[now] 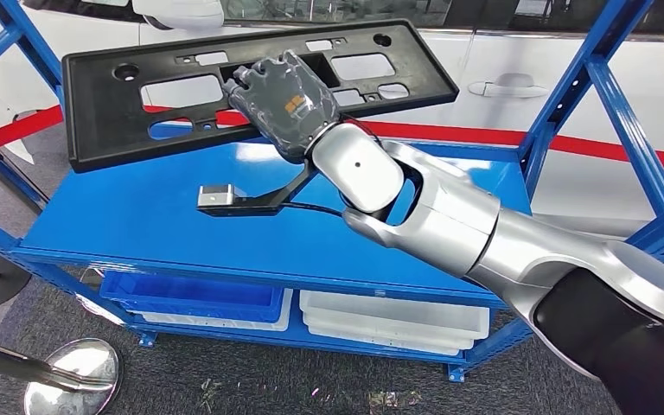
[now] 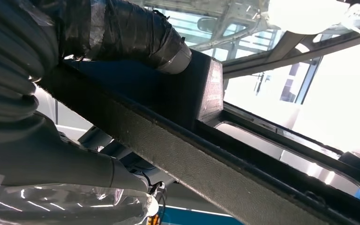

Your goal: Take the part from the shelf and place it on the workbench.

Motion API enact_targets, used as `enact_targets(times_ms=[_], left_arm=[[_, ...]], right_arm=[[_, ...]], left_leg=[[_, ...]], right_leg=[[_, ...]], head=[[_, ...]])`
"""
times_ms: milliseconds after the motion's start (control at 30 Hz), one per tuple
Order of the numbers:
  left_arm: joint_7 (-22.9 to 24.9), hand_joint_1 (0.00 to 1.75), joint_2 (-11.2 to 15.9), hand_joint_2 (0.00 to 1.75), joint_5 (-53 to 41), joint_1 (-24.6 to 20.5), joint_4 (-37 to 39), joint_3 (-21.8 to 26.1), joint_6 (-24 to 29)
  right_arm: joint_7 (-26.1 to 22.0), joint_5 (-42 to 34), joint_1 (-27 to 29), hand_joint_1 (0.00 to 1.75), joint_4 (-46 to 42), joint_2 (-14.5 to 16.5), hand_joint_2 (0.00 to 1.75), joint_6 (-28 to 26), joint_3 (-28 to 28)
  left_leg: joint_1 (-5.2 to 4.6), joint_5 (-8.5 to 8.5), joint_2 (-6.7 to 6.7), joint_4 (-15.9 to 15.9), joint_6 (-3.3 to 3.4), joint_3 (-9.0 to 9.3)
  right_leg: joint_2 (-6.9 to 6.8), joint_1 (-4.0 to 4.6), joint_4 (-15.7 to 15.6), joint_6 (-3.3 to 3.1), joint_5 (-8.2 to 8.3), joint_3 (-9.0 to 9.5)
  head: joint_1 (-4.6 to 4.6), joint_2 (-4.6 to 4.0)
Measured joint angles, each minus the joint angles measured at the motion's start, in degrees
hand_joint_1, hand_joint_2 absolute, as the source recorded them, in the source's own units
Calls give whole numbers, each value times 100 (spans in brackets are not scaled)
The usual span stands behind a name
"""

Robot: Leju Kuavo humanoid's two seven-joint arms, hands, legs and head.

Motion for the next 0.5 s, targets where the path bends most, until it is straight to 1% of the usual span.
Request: enact_targets(times_ms=[500], left_arm=[[-32, 0, 1, 175, -2, -2, 0, -17, -8]], right_arm=[[7, -152, 23, 175, -47, -31, 175, 57, 0]], left_leg=[[-4, -3, 0, 7, 2, -2]], right_leg=[[0, -5, -5, 2, 1, 1]], head=[[-1, 0]])
